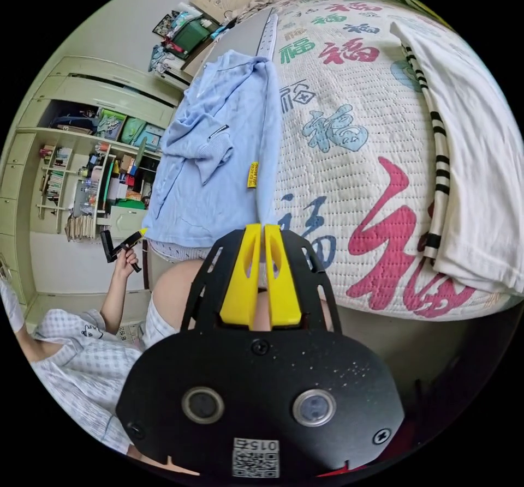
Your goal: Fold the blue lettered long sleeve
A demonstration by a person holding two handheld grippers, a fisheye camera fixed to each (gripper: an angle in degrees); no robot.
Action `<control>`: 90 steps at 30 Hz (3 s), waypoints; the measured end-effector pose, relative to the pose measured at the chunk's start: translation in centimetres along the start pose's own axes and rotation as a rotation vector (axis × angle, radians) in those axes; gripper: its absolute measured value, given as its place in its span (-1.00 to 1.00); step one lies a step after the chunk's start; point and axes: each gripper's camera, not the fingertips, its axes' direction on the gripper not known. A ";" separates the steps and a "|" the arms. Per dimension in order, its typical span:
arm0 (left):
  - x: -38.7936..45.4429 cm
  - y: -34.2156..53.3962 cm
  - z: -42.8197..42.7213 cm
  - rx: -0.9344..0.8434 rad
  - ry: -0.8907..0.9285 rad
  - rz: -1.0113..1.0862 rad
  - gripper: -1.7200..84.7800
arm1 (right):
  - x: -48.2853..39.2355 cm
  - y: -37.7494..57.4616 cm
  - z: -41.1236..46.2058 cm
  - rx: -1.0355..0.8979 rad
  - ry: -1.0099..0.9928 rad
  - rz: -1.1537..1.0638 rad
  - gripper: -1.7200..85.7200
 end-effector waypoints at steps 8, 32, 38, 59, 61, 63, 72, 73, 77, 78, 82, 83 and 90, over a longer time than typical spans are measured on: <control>4.2 3.2 -2.2 -0.039 -0.156 0.098 -0.92 | -1.1 3.2 -1.3 -0.010 0.136 -0.061 -0.92; 27.5 0.4 11.8 0.127 0.027 0.559 -0.62 | -11.1 -16.7 1.6 0.002 -0.168 -0.263 -0.91; 27.5 1.4 11.4 0.220 0.041 0.463 -0.61 | -17.6 -19.0 0.7 -0.024 -0.268 -0.373 -0.94; 5.4 13.1 -7.9 0.545 -0.260 -0.040 -0.96 | -45.8 -15.8 15.0 -0.191 -0.001 -0.930 -0.65; 4.8 13.1 -8.0 0.535 -0.251 -0.052 -0.96 | -48.6 -14.9 19.0 -0.241 0.101 -0.980 -0.65; 4.6 12.9 -7.8 0.523 -0.234 -0.056 -0.96 | -49.8 -14.6 21.4 -0.280 0.198 -0.987 -0.71; 3.6 8.9 -8.2 0.454 -0.145 0.043 -0.96 | -46.5 -18.5 14.6 -0.248 0.038 -0.811 -0.97; 2.9 7.5 -9.5 0.448 -0.152 0.073 -0.96 | -44.6 -20.0 10.6 -0.186 0.054 -0.768 -0.97; -3.8 1.3 -17.2 0.520 -0.248 -0.010 -0.94 | -35.1 -25.3 -7.2 0.130 0.269 -0.521 -0.97; -4.9 0.4 -18.2 0.528 -0.301 -0.042 -0.93 | -30.8 -26.0 -13.8 0.275 0.428 -0.385 -0.97; -9.9 -4.5 -20.3 0.419 -0.733 -0.229 -0.83 | -15.3 -22.2 -28.6 0.457 0.918 0.267 -0.96; -10.5 -4.9 -20.1 0.413 -0.717 -0.273 -0.82 | -13.6 -20.8 -29.6 0.462 0.934 0.339 -0.95; -4.1 -8.3 -12.6 0.372 -0.705 -0.002 -0.82 | -6.5 -15.2 -22.5 0.439 0.649 0.236 -0.93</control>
